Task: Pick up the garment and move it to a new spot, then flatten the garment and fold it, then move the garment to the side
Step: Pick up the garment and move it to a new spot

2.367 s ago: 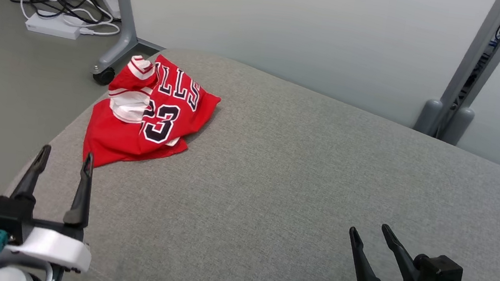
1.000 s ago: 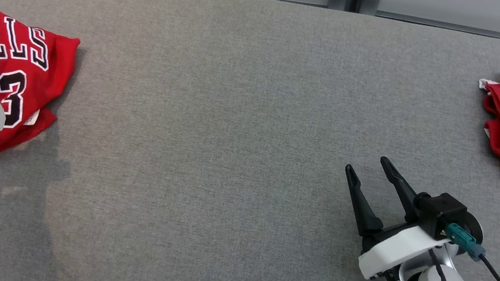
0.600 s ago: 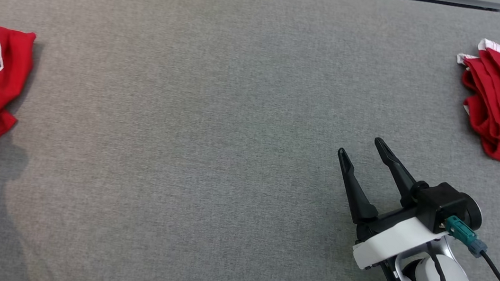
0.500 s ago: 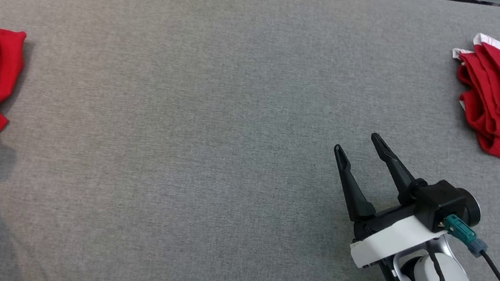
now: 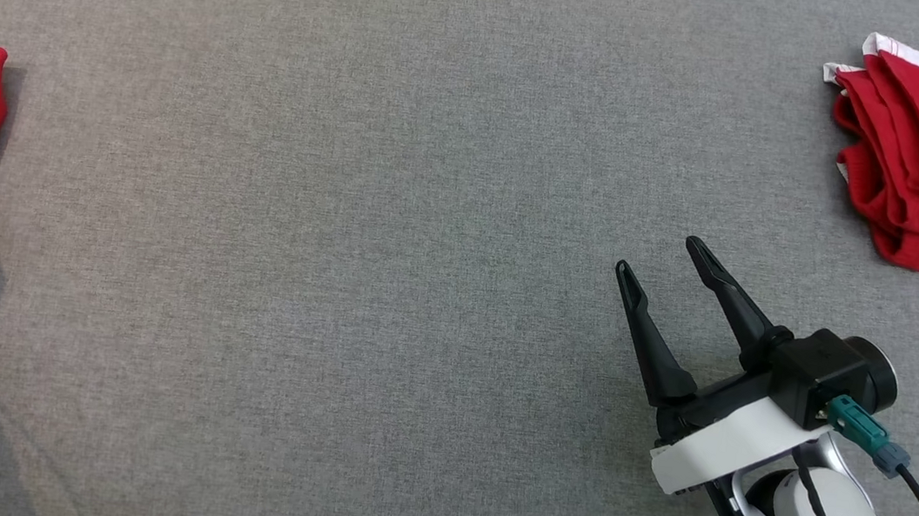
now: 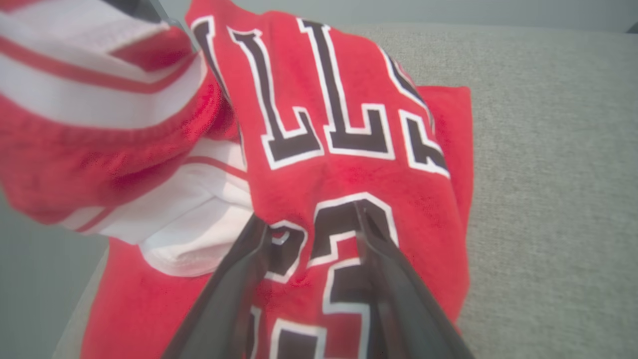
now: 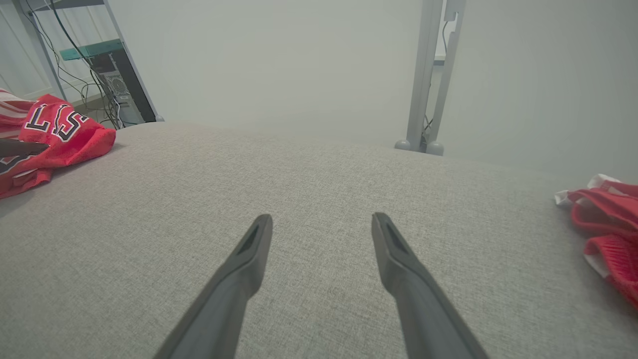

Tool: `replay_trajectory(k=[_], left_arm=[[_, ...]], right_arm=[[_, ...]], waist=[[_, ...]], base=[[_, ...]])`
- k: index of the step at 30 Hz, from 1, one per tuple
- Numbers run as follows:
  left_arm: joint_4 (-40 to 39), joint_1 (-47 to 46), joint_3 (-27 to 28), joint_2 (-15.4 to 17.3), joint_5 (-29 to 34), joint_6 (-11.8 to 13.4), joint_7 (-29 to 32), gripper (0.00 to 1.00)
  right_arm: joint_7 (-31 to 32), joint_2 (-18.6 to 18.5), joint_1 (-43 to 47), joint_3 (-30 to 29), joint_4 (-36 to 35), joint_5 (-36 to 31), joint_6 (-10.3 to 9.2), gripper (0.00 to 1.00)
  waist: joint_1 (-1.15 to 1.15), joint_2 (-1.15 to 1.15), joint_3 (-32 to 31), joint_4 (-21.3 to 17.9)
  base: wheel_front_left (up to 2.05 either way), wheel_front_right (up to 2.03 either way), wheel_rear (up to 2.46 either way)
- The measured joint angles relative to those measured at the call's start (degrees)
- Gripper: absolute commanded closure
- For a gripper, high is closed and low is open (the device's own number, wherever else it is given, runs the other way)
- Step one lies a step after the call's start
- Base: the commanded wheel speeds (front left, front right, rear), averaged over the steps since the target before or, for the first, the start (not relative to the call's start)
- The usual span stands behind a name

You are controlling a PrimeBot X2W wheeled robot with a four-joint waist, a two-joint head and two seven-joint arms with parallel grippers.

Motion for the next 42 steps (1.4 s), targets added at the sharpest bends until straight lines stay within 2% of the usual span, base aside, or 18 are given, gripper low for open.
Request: replay_trajectory(k=[1,7,14,24,32,42], left_arm=[[0.08,0.00,-0.20,-0.21,-0.23,0.00,-0.23,1.00],[-1.19,-0.99,-1.94,-0.62,-0.23,0.00,-4.25,1.00],[-7.57,-2.85,-5.67,0.37,-0.97,0.00,-7.72,1.00],[-20.20,-3.69,-12.98,1.16,0.27,0.00,-8.42,1.00],[-31.96,-3.39,-18.96,-0.68,-1.58,0.00,-8.31,1.00],[-45.24,-0.04,-25.49,-3.26,-4.07,0.00,-5.69,1.00]], right_arm=[[0.07,-0.08,0.03,-0.05,-0.20,-0.16,0.00,0.00],[0.44,-0.18,0.60,-0.30,-0.74,-0.48,0.00,0.00],[-1.09,0.83,0.87,0.09,1.16,0.23,0.00,0.00],[-3.28,1.98,1.25,0.03,4.16,1.55,0.00,0.00],[-4.50,2.81,1.93,0.31,5.82,2.60,0.00,0.00],[-5.49,3.46,2.40,-0.35,6.61,3.15,0.00,0.00]], waist=[[0.00,0.00,0.04,0.07],[0.00,0.00,-0.47,0.95],[0.00,0.00,-3.52,1.55],[0.00,0.00,-8.40,1.38],[0.00,0.00,-11.53,0.11],[0.00,0.00,-13.67,-3.49]], base=[[0.00,0.00,0.00],[0.00,0.00,0.00],[0.00,0.00,0.00],[0.00,0.00,0.00],[0.00,0.00,0.00],[0.00,0.00,0.00]])
